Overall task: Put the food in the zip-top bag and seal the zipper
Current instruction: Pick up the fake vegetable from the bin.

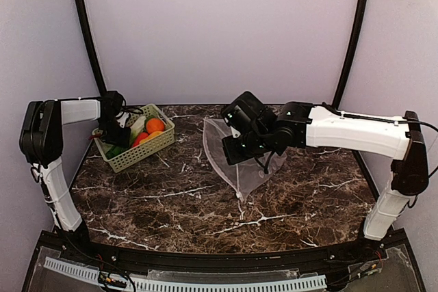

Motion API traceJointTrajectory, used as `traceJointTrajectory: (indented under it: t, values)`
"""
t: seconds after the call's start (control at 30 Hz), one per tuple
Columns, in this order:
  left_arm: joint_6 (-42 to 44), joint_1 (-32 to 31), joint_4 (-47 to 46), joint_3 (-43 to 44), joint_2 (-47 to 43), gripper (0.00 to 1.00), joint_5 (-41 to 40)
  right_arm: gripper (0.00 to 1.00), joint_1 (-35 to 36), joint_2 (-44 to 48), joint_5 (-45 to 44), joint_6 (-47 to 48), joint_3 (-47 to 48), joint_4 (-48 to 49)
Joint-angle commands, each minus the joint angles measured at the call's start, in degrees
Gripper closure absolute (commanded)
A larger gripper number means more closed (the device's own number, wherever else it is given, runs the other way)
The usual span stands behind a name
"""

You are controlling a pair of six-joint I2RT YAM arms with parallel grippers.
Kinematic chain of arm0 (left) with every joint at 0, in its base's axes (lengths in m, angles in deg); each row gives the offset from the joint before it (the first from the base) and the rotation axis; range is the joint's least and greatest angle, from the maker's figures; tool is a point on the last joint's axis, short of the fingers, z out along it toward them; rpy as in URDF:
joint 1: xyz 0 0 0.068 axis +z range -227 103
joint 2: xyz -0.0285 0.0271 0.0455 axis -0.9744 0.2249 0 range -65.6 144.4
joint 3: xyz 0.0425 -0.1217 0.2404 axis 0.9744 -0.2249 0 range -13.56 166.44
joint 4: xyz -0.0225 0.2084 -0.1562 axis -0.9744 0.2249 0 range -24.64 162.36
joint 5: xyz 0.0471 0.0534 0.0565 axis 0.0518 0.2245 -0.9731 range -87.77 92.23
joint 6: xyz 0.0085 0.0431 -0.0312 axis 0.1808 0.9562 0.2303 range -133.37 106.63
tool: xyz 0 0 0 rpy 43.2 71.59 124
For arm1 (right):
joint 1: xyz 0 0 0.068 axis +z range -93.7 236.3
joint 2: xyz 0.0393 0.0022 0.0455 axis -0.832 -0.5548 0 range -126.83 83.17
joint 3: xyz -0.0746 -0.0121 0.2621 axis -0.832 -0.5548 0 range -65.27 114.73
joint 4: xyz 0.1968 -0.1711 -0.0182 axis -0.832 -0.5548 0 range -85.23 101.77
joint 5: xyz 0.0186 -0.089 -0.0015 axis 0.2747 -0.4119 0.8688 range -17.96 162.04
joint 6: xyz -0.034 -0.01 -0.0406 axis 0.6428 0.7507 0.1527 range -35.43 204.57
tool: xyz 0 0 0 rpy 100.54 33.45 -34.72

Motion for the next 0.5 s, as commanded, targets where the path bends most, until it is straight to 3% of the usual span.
traceJointTrajectory:
  t: [0.0, 0.47]
  values:
    - [2.10, 0.05, 0.58, -1.57, -6.07, 0.63, 1.85, 1.00, -0.49, 1.76, -0.30, 0.62, -0.56, 1.49]
    - [2.26, 0.00, 2.82, -4.54, -14.53, 0.88, 2.45, 1.00, -0.43, 2.02, -0.63, 0.18, -0.63, 1.38]
